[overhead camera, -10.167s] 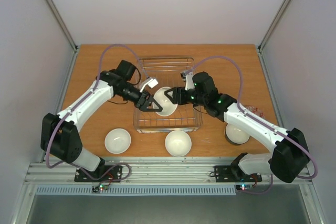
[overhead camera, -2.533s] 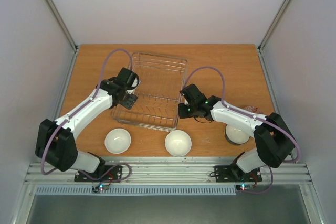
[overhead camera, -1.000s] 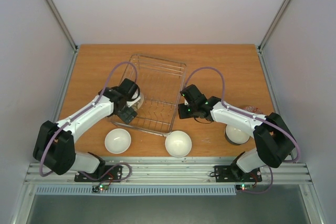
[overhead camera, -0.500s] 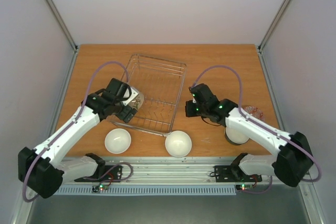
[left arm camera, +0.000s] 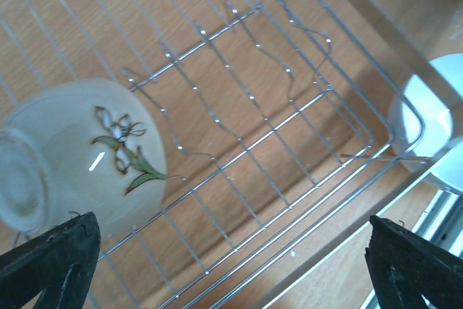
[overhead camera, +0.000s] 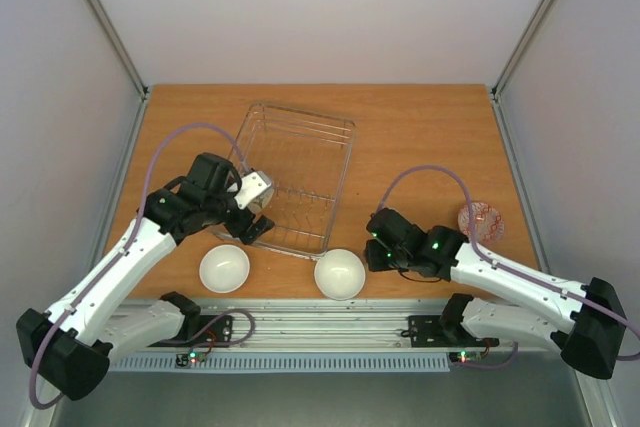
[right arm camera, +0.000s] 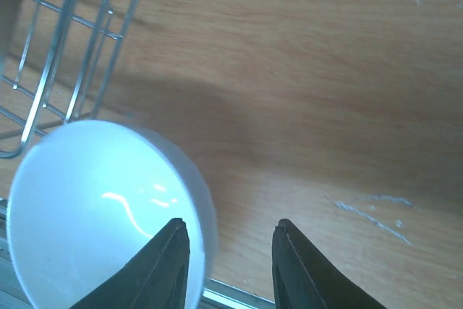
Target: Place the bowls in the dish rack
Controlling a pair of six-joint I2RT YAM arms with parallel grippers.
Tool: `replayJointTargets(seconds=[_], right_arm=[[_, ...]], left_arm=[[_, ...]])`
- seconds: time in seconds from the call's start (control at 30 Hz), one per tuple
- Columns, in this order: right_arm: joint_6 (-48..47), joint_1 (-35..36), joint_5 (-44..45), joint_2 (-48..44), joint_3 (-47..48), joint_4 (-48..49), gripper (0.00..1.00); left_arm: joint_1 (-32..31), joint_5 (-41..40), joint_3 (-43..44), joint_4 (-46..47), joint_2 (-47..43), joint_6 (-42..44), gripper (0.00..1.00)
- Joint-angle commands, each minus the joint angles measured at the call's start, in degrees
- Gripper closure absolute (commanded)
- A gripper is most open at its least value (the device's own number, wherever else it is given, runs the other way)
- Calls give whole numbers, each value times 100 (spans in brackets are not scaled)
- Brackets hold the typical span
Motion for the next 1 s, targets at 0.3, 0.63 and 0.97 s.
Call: replayJointTargets(seconds=[0.3,0.63,0.97], right_arm=[[505,255,-5,201,-333,204,67],[556,332,-99,587,-490,590,69],[584,412,-181,981,-619,947,93]], left_arm=[[-20,802,-54,239,74,100,1],[-20,916,-175,283,143,79,1],[-18,1040,-255,276,78,35,1]])
